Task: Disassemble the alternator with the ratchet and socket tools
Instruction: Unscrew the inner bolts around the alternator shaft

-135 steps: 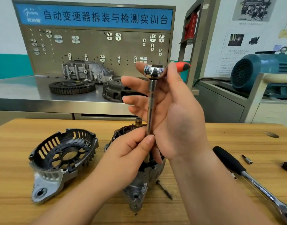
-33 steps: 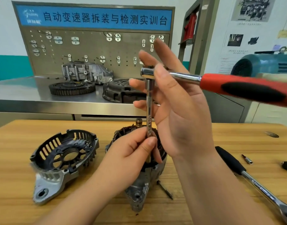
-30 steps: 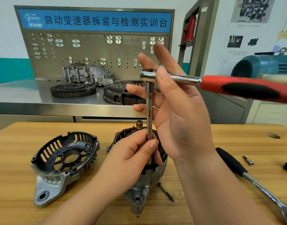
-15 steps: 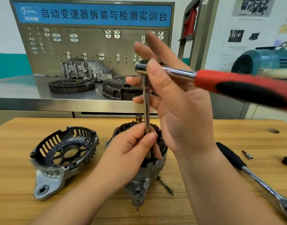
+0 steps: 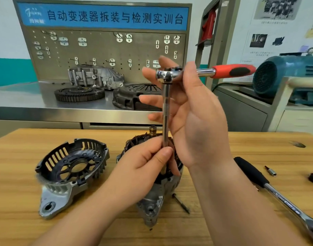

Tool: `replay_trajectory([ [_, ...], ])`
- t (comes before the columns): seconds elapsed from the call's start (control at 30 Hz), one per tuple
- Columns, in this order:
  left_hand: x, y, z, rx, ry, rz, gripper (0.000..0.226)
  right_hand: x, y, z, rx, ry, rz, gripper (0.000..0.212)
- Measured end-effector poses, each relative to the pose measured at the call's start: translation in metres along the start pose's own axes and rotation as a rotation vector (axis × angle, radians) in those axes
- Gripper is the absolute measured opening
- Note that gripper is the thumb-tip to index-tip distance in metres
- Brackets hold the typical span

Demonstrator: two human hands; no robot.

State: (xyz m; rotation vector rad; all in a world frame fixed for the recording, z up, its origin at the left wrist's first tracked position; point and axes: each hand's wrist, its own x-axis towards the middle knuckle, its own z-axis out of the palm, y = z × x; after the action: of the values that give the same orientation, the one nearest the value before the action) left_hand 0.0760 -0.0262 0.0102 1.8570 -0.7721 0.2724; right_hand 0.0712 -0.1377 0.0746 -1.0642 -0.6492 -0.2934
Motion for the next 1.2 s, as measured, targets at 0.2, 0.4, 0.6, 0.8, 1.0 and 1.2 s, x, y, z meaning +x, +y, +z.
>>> replay_trajectory([
  [0.2,-0.0001,0.001,0.0019,0.021,0.048,-0.009,0.026,-0.0012,-0.0043,0.0012,-0.137,-0.046,-0.21,0.032],
  [0.4,-0.0002,0.0007,0.0004,-0.023,0.012,0.005,0.028,0.0014,-0.0054,-0.002,0.021,-0.037,-0.023,0.03],
  [0.6,0.0011,0.0008,-0.003,-0.088,-0.058,-0.017,0.025,0.0024,-0.0043,-0.0029,0.094,-0.035,0.113,0.043],
  [0.8,0.0015,-0.0046,-0.0003,-0.023,0.018,-0.004,0.028,-0.0013,-0.002,0.0018,-0.157,-0.027,-0.181,0.028],
  [1.0,0.0019,-0.0047,-0.0007,-0.042,-0.009,-0.004,0.031,-0.0005,-0.0035,0.0031,-0.044,-0.047,-0.115,0.032],
  [1.2,0.0006,-0.0061,-0.0045,-0.071,-0.065,0.011,0.036,0.001,-0.0056,0.0005,0.162,-0.049,0.161,0.046],
])
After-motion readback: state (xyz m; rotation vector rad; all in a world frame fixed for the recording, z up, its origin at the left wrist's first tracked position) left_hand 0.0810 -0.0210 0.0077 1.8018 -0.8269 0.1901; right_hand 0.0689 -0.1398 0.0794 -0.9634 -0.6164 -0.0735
